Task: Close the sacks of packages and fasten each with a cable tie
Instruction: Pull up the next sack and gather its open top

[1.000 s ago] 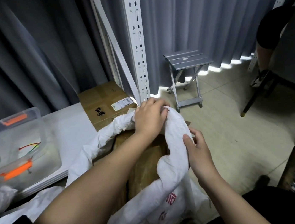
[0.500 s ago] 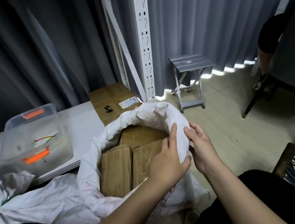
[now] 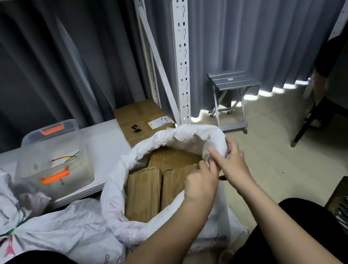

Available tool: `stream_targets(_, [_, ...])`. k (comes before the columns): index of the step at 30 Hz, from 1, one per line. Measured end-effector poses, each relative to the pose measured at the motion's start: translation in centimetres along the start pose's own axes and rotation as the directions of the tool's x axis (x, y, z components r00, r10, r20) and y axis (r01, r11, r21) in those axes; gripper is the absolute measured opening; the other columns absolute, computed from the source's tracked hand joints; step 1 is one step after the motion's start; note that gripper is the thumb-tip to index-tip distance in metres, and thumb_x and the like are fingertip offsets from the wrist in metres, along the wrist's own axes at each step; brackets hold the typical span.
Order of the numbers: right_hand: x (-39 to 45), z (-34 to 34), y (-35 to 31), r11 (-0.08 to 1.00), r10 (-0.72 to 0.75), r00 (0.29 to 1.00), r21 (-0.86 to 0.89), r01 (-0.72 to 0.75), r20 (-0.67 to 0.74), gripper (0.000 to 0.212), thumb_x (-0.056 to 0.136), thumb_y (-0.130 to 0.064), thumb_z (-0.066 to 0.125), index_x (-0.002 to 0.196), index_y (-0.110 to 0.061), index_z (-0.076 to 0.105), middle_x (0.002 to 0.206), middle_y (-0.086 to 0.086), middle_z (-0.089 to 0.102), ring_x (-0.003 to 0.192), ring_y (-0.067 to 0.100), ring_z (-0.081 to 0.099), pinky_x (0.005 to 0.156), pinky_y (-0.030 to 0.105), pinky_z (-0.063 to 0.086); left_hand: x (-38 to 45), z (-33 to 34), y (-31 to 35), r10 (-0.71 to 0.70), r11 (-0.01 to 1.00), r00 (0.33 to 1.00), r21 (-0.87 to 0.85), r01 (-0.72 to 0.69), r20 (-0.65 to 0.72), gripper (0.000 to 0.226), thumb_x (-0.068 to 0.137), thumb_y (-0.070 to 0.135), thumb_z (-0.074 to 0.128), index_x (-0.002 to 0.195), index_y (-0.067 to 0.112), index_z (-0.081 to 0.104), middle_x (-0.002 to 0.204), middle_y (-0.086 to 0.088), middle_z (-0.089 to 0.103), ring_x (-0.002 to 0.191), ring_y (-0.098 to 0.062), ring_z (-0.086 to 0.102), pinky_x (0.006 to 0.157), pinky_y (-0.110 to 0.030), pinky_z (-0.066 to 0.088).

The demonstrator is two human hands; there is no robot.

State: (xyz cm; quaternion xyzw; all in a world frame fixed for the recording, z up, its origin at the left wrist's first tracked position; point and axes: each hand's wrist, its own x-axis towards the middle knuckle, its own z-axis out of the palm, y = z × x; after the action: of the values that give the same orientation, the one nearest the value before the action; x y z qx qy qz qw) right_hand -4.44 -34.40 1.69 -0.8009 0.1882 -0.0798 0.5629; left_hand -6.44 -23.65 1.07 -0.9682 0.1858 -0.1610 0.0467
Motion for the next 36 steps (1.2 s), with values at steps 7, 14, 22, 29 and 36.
stream_targets(7, [2.0, 0.2, 2.7, 0.889, 0.126, 0.992, 0.444, -0.116, 0.007, 0.039, 0.094, -0.010, 0.045, 0.132, -0.013, 0.051, 0.119, 0.015, 0.063, 0.099, 0.029, 0.065, 0.068, 0.035, 0.057, -2.1, 0.6, -1.6, -0.016, 0.961, 0.993, -0.274, 0.047, 0.113, 0.074, 0.060, 0.036, 0.077, 0.126, 0.015, 0.054, 0.093, -0.004, 0.063, 0.063, -0.022, 0.062, 0.047, -0.025, 0.040])
stream_targets(14, [1.2, 0.5, 2.9, 0.430, 0.281, 0.926, 0.829, -0.357, 0.252, 0.041, 0.100, -0.007, 0.038, 0.142, -0.007, 0.041, 0.110, 0.012, 0.066, 0.086, 0.024, 0.069, 0.062, 0.030, 0.058, -4.7, 2.7, -4.0, 0.013, 0.962, 1.000, -0.273, -0.008, 0.016, 0.061, 0.071, 0.013, 0.069, 0.127, 0.017, 0.045, 0.091, -0.002, 0.061, 0.073, -0.020, 0.061, 0.048, -0.027, 0.043])
stream_targets(22, [-0.5, -2.1, -1.3, 0.368, -0.254, 0.644, -0.544, 0.754, 0.722, 0.065, 0.080, -0.021, 0.060, 0.140, -0.032, 0.040, 0.145, -0.011, 0.040, 0.145, 0.012, 0.018, 0.115, 0.035, 0.013, -4.6, 3.6, -3.8, 0.087, 0.981, 0.992, -0.167, -0.101, -0.091, 0.056, 0.062, 0.017, 0.071, 0.113, 0.011, 0.047, 0.083, -0.003, 0.057, 0.068, -0.017, 0.057, 0.048, -0.026, 0.048])
stream_targets(29, [2.9, -1.7, 0.0, -0.179, -0.472, 0.237, -0.355, 0.917, 0.849, 0.021, 0.075, -0.029, 0.055, 0.091, -0.016, 0.050, 0.071, 0.004, 0.059, 0.053, 0.023, 0.058, 0.045, 0.024, 0.040, -5.0, 2.4, -6.9, 0.007, 0.993, 0.997, -0.115, -0.015, -0.071, 0.050, 0.056, 0.005, 0.068, 0.101, 0.012, 0.048, 0.070, -0.004, 0.061, 0.041, -0.018, 0.055, 0.035, -0.018, 0.024])
stream_targets(36, [3.0, -1.5, 2.3, -0.205, -0.609, 0.262, -0.467, 0.860, 0.749, 0.040, 0.079, -0.011, 0.033, 0.117, -0.014, 0.045, 0.089, 0.008, 0.062, 0.059, 0.026, 0.058, 0.050, 0.031, 0.047, -5.0, 2.0, -7.7, 0.048, 0.989, 0.991, -0.146, -0.030, 0.126, 0.046, 0.088, 0.026, 0.052, 0.130, 0.014, 0.036, 0.107, -0.006, 0.061, 0.082, -0.025, 0.065, 0.056, -0.031, 0.044])
